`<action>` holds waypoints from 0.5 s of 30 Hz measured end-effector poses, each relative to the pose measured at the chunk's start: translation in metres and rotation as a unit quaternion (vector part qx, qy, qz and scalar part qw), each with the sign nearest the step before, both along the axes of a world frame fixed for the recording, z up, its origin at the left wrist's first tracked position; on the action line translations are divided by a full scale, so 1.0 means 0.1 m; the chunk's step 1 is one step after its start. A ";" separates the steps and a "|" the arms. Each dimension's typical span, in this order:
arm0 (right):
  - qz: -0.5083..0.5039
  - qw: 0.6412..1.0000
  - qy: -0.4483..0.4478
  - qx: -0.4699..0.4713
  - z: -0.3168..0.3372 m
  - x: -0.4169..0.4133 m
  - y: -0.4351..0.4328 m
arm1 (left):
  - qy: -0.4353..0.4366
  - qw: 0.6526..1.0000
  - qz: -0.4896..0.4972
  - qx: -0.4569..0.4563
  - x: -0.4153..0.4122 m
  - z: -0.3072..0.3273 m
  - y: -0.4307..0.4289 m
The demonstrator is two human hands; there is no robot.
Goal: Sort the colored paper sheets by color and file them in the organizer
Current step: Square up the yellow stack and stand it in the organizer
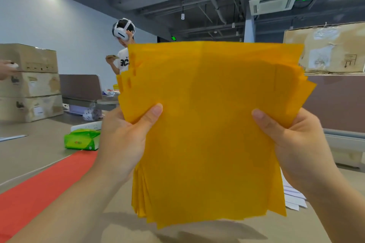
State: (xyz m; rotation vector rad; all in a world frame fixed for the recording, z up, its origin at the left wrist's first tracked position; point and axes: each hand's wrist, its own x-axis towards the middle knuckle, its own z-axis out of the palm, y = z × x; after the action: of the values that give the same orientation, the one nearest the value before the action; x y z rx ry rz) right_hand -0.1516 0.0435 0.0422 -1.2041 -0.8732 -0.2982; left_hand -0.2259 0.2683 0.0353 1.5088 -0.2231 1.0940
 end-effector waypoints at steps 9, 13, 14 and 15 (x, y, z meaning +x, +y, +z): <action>0.058 0.986 0.126 -0.092 -0.34 0.27 0.06 | 0.053 0.995 -0.048 -0.064 0.13 -0.01 0.04; 0.047 0.980 0.142 -0.128 -0.44 0.25 0.09 | 0.136 0.985 -0.073 -0.076 0.18 -0.22 0.11; 0.046 0.981 0.136 -0.132 -0.42 0.23 0.10 | 0.136 0.985 -0.069 -0.075 0.17 -0.23 0.13; 0.045 0.982 0.128 -0.134 -0.40 0.22 0.11 | 0.130 0.987 -0.063 -0.069 0.15 -0.23 0.14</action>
State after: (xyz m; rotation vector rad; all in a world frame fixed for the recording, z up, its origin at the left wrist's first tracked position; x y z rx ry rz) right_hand -0.1292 0.0545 0.0024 -1.4112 -0.7548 0.0503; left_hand -0.2104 0.2826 0.0126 1.4753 -0.0593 0.7857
